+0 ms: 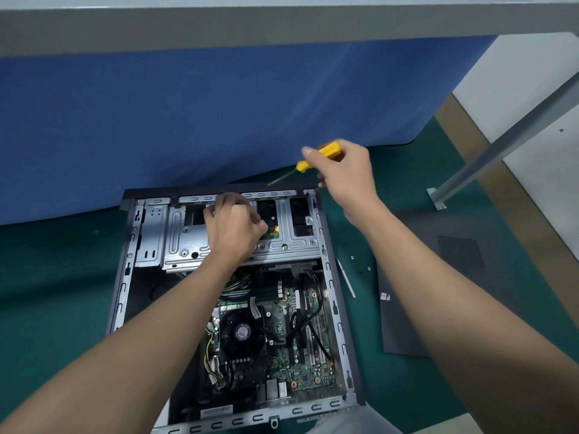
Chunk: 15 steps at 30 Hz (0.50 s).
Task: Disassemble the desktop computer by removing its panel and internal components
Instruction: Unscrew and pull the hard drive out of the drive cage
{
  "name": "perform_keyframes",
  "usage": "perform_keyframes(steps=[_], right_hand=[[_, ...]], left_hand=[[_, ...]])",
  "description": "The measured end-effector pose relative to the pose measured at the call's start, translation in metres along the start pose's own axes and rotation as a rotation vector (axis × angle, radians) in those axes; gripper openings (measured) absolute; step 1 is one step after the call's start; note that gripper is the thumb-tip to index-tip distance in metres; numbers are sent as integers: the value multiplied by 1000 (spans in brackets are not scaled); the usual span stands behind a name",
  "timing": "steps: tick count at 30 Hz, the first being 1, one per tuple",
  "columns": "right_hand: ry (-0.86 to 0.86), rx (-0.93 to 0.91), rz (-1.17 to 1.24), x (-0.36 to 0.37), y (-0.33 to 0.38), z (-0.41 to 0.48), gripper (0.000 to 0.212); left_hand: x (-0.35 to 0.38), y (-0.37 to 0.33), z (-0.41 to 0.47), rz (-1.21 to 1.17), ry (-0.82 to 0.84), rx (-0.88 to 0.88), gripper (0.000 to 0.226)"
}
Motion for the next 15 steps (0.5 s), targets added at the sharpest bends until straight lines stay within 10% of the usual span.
perform_keyframes(steps=[8, 15], right_hand=[[63, 308, 432, -8, -10, -6, 18], [244, -344, -457, 12, -15, -28, 14]], left_hand=[[-26, -21, -15, -1176, 104, -696, 12], [-27, -56, -26, -1663, 388, -738, 26]])
Point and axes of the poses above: each hand's wrist, its own z-axis towards the middle knuckle, its own x-axis out of the palm, y = z × x, the point moved 2 cm from there along z, towards the middle knuckle, and after that the axes turned 2 degrees about -x, right-handed, at the moved point
